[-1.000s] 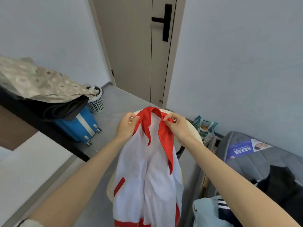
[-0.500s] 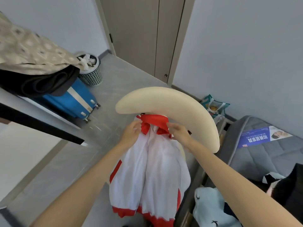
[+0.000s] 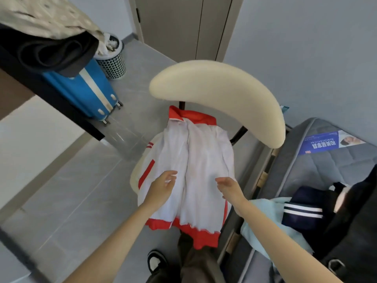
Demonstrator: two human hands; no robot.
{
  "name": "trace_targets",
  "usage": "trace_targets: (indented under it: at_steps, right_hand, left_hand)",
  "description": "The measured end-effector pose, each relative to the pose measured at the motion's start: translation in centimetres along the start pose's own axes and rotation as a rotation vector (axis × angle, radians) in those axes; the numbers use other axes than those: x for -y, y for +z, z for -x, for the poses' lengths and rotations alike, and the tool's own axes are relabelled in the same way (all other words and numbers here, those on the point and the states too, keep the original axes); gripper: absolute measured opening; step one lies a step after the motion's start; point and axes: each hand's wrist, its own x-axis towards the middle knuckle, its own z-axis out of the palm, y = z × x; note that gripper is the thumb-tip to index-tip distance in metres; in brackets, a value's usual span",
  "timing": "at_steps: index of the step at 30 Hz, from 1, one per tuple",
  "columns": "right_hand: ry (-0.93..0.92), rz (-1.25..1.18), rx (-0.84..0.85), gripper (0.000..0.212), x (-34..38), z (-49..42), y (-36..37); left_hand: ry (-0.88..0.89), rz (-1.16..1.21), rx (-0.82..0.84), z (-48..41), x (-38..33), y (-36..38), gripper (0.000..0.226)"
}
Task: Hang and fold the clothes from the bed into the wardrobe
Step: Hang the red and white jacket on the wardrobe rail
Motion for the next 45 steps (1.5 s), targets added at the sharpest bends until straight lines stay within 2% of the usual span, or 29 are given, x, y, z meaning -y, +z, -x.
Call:
trace_targets:
  at_steps: [6,10,13,18,23,26,28,29,32,36,41,45]
  right_hand:
    - [0.055,0.018,-0.089,0.05,-8.6,-0.1,2.8]
    - [0.088,-0.03,-0.152,0.065,-11.9,-2.4,4.3]
    - [0.071,-0.068,-0.162,0.059,-13.6,-4.3,4.8]
    - [-0.12,0.037,-0.123,0.041,-15.5,-6.2,4.4]
    - [-0.324,0.044,-0.143,0.027,-17.3,-7.1,4.0]
    - [-0.309,-0.106,-0.209,0.037,-18.8,-7.9,3.6]
    - [-0.261,-0.146,-0.257,0.023,-20.1,-8.1,3.0]
    - [-0.22,-0.145,-0.244,0.013,-20.8,-8.1,2.7]
    - [-0.092,-0.128,-0.039,0.037,-22.7,-7.4,2.0]
    - [-0.097,-0.065,0.136,0.033,-23.8,-6.0,1.1]
    - [-0.191,-0.024,0.184,0.019,-24.1,-4.2,0.1]
    - [-0.162,-0.048,0.192,0.038,-24.2,-4.1,0.5]
  left_hand:
    - [0.031,0.002,0.012,2.8,7.2,4.3,0.028]
    - [0.124,0.002,0.013,2.7,9.8,7.0,0.027]
    - [0.216,-0.026,-0.022,2.0,11.3,9.0,0.03]
    - [0.432,-0.076,-0.148,1.2,12.4,11.2,0.027]
    - [0.461,-0.187,-0.277,1.4,14.0,13.3,0.043]
    - [0.496,-0.218,-0.317,3.1,14.2,14.4,0.051]
    - [0.516,-0.249,-0.321,4.8,13.9,15.2,0.05]
    - [0.52,-0.264,-0.319,5.7,13.7,15.7,0.049]
    - [0.533,-0.303,-0.305,7.8,12.9,16.8,0.045]
    - [0.532,-0.352,-0.271,9.8,11.8,17.9,0.044]
    - [0.503,-0.371,-0.249,11.3,11.2,19.1,0.044]
    - [0.482,-0.398,-0.229,11.8,11.6,20.2,0.044]
